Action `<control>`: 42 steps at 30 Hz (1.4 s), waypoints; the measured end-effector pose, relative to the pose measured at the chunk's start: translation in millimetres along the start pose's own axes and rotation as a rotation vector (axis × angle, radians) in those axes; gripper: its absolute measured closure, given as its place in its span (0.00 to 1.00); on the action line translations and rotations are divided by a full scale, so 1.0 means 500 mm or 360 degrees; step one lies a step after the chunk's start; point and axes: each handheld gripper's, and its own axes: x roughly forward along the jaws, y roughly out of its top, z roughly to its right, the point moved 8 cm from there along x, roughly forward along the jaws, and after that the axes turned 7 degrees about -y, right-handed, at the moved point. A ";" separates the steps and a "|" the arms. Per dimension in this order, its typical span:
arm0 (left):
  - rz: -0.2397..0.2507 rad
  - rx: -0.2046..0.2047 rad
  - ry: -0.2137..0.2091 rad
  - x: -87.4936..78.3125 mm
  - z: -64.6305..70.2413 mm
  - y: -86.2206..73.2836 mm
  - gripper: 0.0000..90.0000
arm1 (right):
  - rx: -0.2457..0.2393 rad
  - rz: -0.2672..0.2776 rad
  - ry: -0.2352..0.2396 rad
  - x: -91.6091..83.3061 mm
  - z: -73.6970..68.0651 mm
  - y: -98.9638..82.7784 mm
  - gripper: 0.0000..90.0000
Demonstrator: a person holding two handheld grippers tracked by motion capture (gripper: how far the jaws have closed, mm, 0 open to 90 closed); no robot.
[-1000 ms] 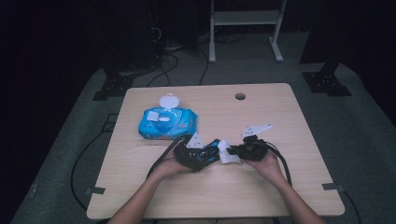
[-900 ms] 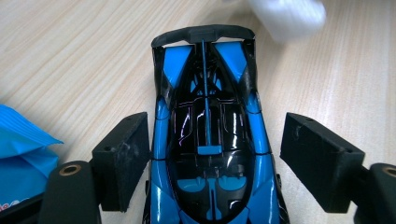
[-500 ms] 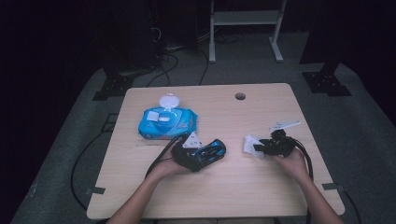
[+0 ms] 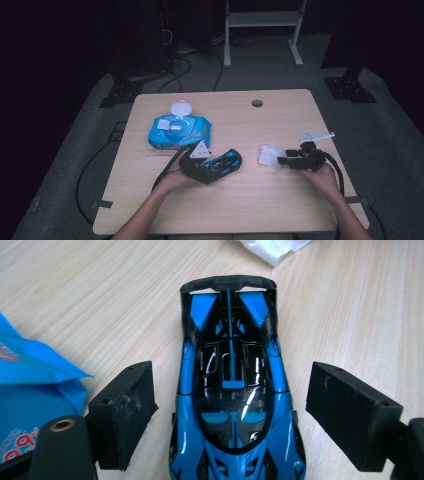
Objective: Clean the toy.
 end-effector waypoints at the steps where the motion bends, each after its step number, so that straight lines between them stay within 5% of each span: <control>1: 0.0000 -0.0006 0.0000 -0.002 -0.002 -0.001 0.21 | -0.0009 0.0004 0.0007 -0.001 -0.002 -0.001 0.45; 42: 0.0032 -0.0103 0.0161 -0.098 -0.031 -0.069 0.16 | -0.0043 0.0034 0.0039 -0.026 -0.021 -0.031 0.43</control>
